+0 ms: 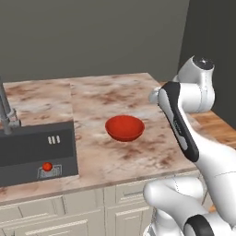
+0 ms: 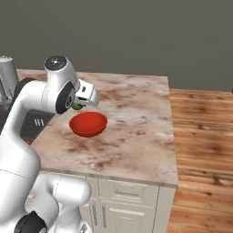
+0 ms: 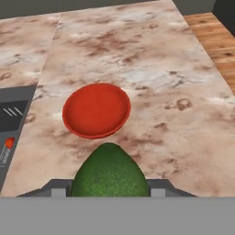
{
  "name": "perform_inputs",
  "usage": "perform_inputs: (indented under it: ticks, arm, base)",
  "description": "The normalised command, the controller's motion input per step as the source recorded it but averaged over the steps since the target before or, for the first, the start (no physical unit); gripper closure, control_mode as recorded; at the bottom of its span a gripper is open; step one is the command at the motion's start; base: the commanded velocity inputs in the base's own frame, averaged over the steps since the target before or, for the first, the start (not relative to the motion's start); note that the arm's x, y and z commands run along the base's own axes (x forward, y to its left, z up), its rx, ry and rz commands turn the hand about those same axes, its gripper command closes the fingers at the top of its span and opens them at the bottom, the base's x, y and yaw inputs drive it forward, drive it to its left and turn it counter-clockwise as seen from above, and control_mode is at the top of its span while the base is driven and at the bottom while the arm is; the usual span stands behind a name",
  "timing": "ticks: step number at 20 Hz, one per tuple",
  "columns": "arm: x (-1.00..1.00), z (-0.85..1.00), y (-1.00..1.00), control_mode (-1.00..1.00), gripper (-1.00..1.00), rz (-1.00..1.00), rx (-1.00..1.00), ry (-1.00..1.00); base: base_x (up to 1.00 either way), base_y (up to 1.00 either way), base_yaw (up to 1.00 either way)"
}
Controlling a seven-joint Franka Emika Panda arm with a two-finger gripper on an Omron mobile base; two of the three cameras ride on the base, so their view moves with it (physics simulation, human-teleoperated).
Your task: Pick the avocados from the cabinet and place them in one bowl. Pick the tomato from the sink and place it in the other bowl.
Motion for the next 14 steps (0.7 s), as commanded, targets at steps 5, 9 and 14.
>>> perform_inputs:
  ticks: [5,9,14]
  arm:
    - [0.0,0.0,0.0,1.0,1.0,0.0,0.0,0.0]
    - [0.0,0.0,0.0,1.0,1.0,0.0,0.0,0.0]
    - [0.0,0.0,0.0,1.0,1.0,0.0,0.0,0.0]
  base:
    - [0.0,0.58,0.0]
    - [0.29,0.45,0.0]
    - [0.65,0.01,-0.05]
